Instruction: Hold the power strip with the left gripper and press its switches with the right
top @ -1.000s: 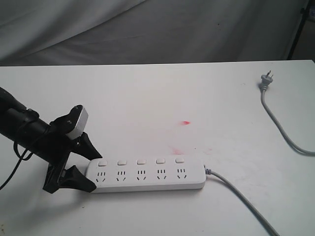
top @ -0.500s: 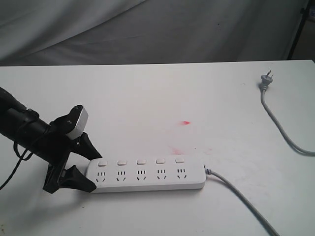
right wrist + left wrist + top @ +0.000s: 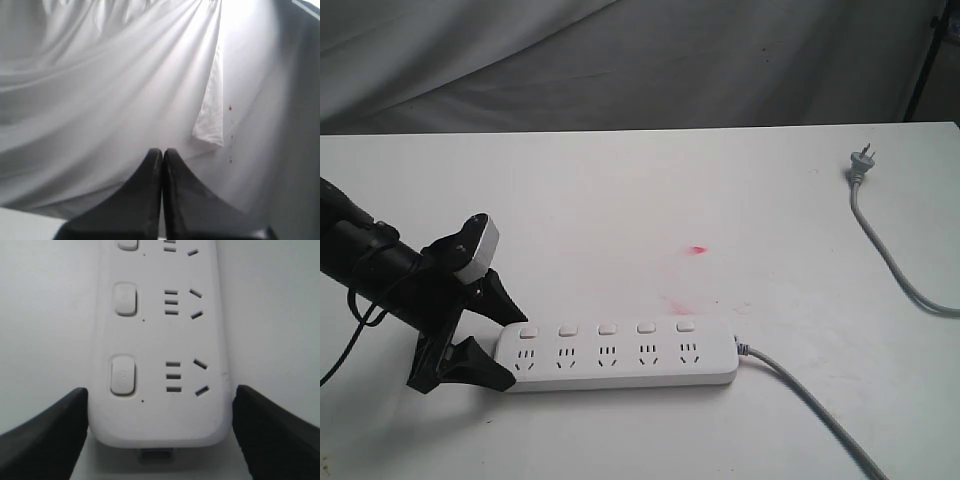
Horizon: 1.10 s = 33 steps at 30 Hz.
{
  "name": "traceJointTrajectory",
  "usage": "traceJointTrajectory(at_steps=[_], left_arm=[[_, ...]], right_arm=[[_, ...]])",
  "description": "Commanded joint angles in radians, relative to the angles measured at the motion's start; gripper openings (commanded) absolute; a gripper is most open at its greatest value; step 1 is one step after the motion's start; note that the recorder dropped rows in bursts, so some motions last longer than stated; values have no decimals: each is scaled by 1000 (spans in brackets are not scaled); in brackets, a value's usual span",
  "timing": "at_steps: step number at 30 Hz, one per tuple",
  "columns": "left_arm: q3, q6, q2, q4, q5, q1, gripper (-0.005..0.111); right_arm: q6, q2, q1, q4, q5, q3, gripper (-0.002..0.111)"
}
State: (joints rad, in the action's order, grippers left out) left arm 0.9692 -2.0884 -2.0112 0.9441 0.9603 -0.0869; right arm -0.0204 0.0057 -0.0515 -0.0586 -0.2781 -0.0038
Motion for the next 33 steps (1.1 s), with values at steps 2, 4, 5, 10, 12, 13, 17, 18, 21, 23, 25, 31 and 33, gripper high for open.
traceJointTrajectory(at_steps=[2, 4, 5, 10, 12, 13, 17, 18, 21, 23, 25, 31, 33], left_arm=[[1, -5, -3, -22, 4, -6, 50], [1, -5, -3, -22, 4, -6, 50], [1, -5, -3, -22, 4, -6, 50], [1, -5, -3, -22, 4, -6, 50], [1, -5, -3, -22, 4, -6, 50], [1, -5, -3, -22, 4, -6, 50], [1, -5, -3, -22, 4, -6, 50], [1, -5, -3, -22, 4, -6, 50], [1, -5, -3, -22, 4, -6, 50], [1, -5, -3, -22, 4, -6, 50], [1, -5, -3, -22, 4, -6, 50], [1, -5, -3, -22, 4, -6, 50], [1, -5, -3, -22, 4, -6, 50]], right_arm=[[-4, -6, -8, -6, -83, 4, 0], [-4, -6, -8, -6, -83, 4, 0], [-4, -6, -8, -6, -83, 4, 0], [0, -6, -8, -3, -112, 4, 0], [40, -6, -8, -3, -128, 4, 0], [73, -6, -8, -1, -133, 4, 0], [184, -6, -8, 0, -133, 4, 0], [195, -6, -8, 0, -133, 4, 0], [231, -6, -8, 0, -91, 3, 0], [233, -6, -8, 0, -26, -33, 0], [231, -6, -8, 0, 80, -88, 0], [231, 70, -8, 0, 278, -246, 0], [231, 133, -8, 0, 293, -300, 0]])
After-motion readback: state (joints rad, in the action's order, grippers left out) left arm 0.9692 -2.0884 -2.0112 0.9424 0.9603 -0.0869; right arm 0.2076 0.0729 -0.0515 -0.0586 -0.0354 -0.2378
